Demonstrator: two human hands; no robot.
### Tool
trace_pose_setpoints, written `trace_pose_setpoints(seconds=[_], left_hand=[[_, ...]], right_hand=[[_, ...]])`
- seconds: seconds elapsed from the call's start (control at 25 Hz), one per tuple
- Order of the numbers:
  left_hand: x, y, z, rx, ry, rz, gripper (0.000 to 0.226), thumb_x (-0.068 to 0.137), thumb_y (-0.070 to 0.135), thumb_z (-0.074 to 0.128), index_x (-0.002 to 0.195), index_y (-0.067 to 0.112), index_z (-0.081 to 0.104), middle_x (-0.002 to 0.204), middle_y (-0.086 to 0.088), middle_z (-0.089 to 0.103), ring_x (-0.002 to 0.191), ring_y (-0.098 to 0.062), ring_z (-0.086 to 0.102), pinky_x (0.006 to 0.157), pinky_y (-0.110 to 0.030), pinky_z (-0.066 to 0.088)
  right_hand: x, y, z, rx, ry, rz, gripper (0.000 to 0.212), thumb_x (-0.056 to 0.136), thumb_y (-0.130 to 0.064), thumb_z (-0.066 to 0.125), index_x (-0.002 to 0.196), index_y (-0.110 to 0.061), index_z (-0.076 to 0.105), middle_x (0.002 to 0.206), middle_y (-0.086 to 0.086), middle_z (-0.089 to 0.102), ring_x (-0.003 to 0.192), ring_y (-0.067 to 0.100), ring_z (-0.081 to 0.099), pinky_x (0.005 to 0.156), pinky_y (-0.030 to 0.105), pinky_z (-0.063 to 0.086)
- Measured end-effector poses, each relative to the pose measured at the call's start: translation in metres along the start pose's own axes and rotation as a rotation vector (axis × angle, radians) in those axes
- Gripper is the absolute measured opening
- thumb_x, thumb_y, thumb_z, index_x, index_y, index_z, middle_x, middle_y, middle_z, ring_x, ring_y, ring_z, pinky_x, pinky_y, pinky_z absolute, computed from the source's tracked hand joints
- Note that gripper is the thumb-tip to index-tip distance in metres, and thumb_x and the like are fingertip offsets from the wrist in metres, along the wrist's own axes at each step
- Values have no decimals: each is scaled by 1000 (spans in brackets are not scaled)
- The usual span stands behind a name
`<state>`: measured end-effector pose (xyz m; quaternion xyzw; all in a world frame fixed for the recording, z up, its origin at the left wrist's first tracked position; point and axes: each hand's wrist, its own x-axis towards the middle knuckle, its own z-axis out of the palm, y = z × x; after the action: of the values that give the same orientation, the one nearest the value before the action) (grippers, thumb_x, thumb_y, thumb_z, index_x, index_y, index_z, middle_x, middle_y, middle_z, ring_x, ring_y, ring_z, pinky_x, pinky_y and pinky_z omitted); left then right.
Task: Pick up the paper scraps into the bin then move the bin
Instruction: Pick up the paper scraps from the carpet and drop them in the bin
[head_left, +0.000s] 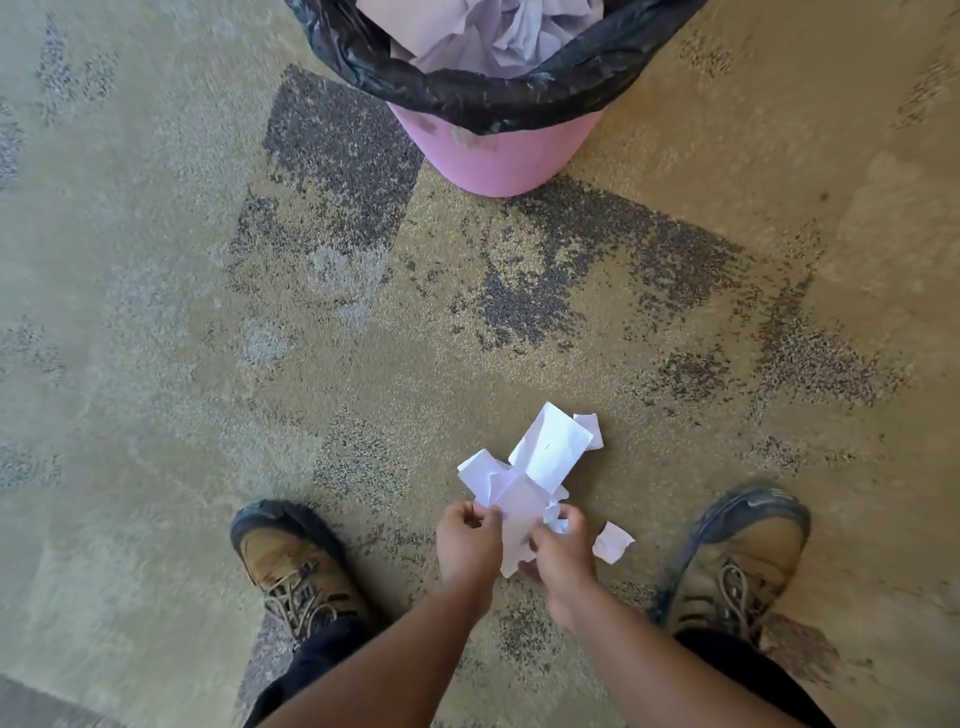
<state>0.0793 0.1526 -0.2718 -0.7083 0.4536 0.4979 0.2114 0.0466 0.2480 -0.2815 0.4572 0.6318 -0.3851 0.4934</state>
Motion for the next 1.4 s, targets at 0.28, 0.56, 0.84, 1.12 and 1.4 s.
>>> trace_pose_setpoints(seconds=[0.28,0.56,0.84,1.12,1.4], left_hand=[[10,13,-8,-78,-167,65,35,88,28,64,119,23,49,108,-12,69,87,-27,72,65,-36,56],[10,25,-11,245,-126,230,47,80,32,85,108,21,49,116,1,39,85,-14,63,77,-33,54],[15,23,-15,181,-113,240,21,90,15,74,103,13,57,98,-3,74,84,-15,72,68,-33,57],[5,28,-21,178,-128,266,11,95,16,71,87,11,64,78,-8,71,66,-22,67,53,-27,50],[7,38,-28,90,-171,259,21,100,31,63,95,13,71,85,-14,76,73,-27,71,60,-35,54]], right_hand=[[2,-9,9,37,-57,30,27,93,-25,69,112,-28,51,108,3,72,96,25,74,83,50,63],[4,-18,14,32,-143,38,28,92,-36,70,112,-25,53,84,-1,65,77,13,62,68,34,58],[2,-14,20,-27,-110,-87,31,90,-28,71,116,-31,56,106,-7,73,95,16,71,86,43,60],[-10,-16,15,-100,-3,-208,30,91,-24,69,116,-26,53,112,-5,68,99,16,68,88,36,57],[-23,-30,10,-25,-14,-312,35,93,-26,69,123,-27,52,117,-6,61,101,10,62,80,25,50]])
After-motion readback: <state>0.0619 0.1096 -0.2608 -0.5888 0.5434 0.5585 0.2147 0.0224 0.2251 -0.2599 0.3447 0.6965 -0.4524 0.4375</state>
